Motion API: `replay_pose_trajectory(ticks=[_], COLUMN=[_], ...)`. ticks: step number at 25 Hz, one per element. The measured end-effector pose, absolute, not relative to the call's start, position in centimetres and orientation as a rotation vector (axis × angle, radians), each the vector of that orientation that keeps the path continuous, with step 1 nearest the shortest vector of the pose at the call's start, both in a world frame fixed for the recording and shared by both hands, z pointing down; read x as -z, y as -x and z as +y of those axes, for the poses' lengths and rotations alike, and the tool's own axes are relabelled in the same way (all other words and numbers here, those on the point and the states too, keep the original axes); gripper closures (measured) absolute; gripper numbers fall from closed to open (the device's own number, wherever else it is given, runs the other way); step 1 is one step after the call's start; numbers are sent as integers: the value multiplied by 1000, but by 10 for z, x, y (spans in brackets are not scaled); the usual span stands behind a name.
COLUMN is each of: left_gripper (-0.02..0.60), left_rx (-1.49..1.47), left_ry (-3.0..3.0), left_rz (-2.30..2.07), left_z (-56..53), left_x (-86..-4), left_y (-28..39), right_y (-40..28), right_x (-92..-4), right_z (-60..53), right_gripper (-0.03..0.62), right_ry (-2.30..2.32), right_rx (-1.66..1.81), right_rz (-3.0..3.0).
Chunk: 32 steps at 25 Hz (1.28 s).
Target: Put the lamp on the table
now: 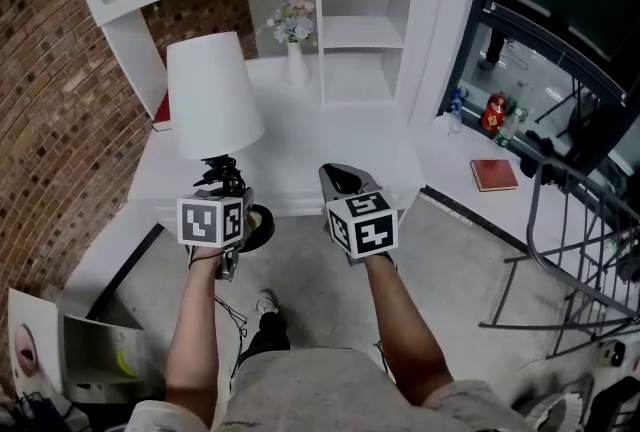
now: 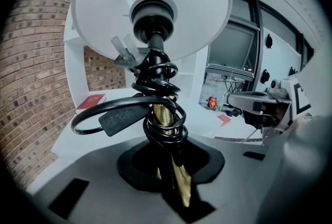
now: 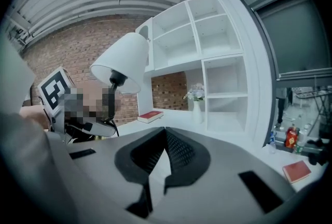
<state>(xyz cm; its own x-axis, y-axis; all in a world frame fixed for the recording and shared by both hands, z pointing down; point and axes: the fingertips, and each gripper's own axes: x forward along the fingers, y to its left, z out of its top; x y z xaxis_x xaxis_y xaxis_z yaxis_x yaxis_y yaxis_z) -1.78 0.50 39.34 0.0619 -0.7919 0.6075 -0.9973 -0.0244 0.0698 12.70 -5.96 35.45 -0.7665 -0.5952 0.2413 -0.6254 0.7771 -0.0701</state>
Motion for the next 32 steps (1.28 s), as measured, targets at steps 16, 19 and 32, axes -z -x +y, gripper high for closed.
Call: replay_pose_trajectory(ticks=[16, 19, 32], left_gripper=[497, 497, 497], left_rx=[-626, -629, -646], left_ry=[-1949, -1956, -2018], left_rz=[-1678, -1657, -1583], left_z=[-99, -111, -153], left_x=[-404, -405, -407], left_y=[116, 137, 189], right_y=[-26, -2, 52], right_x=[-357, -353, -346], right_z=[-149, -160, -193], right_gripper=[589, 589, 589], right_ry=[-1075, -1086, -1164], right_rx=[-248, -250, -240], right_rz=[-2717, -2714, -2662])
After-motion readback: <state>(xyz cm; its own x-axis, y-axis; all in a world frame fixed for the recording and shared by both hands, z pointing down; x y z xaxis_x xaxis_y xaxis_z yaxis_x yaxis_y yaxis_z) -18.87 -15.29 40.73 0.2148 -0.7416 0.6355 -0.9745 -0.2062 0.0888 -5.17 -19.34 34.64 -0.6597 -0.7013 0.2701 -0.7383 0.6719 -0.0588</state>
